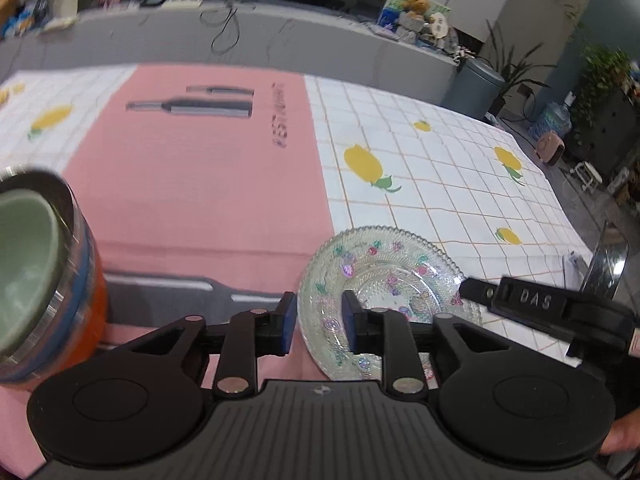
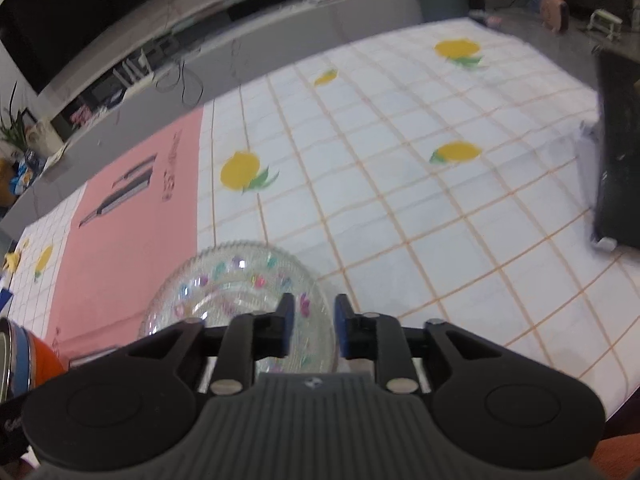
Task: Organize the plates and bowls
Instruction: 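Open the right gripper and move it to the nested bowl stack rim, then close the right gripper on the nested bowl stack rim and lift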
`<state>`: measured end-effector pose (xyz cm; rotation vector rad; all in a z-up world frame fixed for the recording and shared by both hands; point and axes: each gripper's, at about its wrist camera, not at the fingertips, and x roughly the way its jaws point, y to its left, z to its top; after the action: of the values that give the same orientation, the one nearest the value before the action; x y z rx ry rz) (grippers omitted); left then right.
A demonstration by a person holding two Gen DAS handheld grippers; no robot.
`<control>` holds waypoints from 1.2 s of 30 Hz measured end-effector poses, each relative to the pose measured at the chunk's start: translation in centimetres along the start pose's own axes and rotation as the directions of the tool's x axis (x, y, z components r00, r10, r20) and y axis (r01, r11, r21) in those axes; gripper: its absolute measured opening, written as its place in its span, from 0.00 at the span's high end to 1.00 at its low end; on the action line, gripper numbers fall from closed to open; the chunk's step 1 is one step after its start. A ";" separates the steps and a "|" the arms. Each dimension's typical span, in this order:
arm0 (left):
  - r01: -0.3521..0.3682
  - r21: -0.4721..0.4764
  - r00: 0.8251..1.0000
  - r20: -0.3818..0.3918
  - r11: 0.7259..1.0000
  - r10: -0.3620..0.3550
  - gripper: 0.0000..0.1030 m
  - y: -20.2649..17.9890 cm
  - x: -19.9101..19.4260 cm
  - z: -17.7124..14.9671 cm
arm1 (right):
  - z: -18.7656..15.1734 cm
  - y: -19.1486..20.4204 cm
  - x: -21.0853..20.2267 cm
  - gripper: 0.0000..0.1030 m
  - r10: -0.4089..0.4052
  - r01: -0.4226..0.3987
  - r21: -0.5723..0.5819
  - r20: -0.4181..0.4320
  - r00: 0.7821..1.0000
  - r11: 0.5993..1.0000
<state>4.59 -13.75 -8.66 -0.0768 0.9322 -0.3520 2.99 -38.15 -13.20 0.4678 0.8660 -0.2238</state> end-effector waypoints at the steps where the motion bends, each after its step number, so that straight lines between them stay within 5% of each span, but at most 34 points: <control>1: -0.008 0.023 1.000 0.010 1.000 0.007 0.65 -0.1 -0.6 0.1 | 0.0 0.1 -0.3 0.63 0.003 -0.003 -0.002 0.015 1.000 1.000; 5: -0.027 0.108 0.999 0.047 0.994 0.022 0.50 -0.4 -3.3 0.3 | 0.0 0.8 -1.4 0.52 -0.003 0.003 -0.013 0.049 0.999 1.000; 10: 0.047 0.169 0.995 0.079 0.984 -0.061 0.37 1.0 -7.1 1.0 | -0.2 2.7 -3.0 0.39 0.057 -0.056 -0.025 0.032 0.998 0.998; 16: -0.073 0.064 0.994 0.084 0.995 0.068 0.35 5.5 -10.5 3.0 | -0.1 7.2 -4.0 0.36 0.132 -0.137 -0.061 -0.076 0.988 0.989; 22: -0.275 -0.025 0.957 0.092 0.961 0.276 0.34 10.7 -12.4 3.7 | -1.0 13.2 -3.5 0.32 0.249 -0.270 -0.065 -0.233 0.940 0.961; 29: -0.243 -0.280 0.968 -0.015 0.929 0.249 0.33 17.1 -11.2 2.8 | -2.6 19.8 -1.5 0.25 0.337 -0.370 -0.028 -0.357 0.871 0.928; 36: -0.207 -0.332 0.978 -0.092 0.920 0.187 0.33 19.4 -8.8 1.5 | -4.1 23.3 0.9 0.27 0.280 -0.334 -0.063 -0.414 0.866 0.940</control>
<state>6.07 7.27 -5.14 -0.2886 1.0427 -0.0020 9.50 -15.79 -9.09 0.5290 1.1824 0.2356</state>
